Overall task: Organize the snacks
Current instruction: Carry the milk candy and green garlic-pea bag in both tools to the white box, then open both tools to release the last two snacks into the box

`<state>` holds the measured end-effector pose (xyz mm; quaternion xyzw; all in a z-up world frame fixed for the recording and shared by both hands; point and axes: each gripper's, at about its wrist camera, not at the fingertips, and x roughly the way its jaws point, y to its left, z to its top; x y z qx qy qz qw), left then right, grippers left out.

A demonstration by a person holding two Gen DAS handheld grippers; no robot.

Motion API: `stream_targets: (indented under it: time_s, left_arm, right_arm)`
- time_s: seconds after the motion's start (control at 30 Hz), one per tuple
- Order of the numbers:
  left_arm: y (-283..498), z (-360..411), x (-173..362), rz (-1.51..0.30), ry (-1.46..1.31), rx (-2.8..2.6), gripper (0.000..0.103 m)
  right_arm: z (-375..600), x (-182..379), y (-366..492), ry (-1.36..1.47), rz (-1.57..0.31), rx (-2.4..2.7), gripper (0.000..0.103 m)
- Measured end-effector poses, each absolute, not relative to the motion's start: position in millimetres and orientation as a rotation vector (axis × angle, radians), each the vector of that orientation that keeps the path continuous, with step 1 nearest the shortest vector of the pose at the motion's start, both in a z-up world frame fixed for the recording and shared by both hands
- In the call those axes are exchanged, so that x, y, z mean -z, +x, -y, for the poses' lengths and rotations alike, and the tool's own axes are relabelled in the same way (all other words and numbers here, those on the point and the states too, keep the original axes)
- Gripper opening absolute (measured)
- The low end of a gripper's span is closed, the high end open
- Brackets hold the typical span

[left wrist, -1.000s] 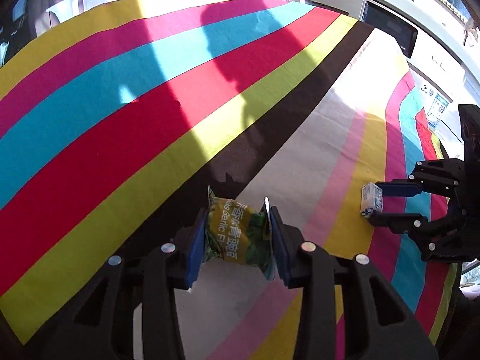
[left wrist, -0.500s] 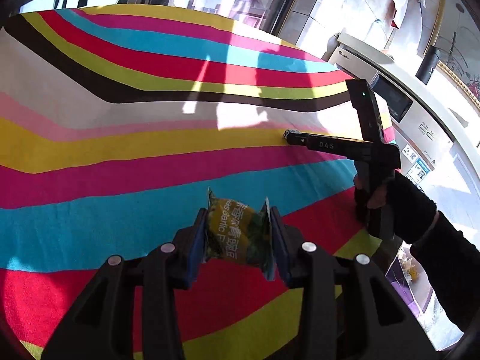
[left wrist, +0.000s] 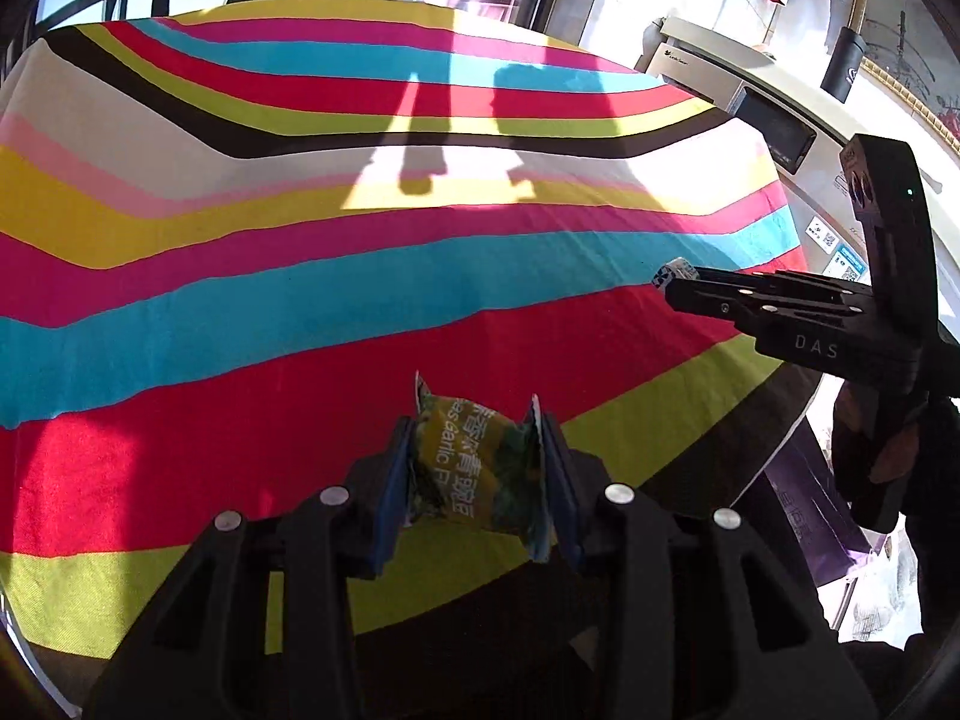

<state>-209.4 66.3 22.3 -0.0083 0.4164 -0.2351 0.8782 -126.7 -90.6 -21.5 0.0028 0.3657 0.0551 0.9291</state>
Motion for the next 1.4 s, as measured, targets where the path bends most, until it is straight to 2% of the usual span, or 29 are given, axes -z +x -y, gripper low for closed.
stream_targets:
  time_s: [0.4,0.67,1.23,1.4]
  left_arm:
    - [-221.7,-35.5,-36.1,-0.842,0.075,0.55,0.041]
    - [-226.2,25.1,-54.0,-0.806,0.21,0.674,0.041]
    - [-267.9,209.9,-53.0,-0.811,0.394,1.076,0.041]
    - [-283.2,261.5,-46.5,-0.809,0.453,1.128,0.041]
  right_arm:
    - [75.9,23.0,-197.4,-0.208,-0.749,-0.034,0.031]
    - [98.4,27.1,-227.1,-0.265,-0.759,0.023,0.031]
    - [209.5,44.2,-297.6,-0.092,-0.784,0.342,0.031]
    - [256.1,57.3,-330.8,0.065,-0.802,0.448,0.031]
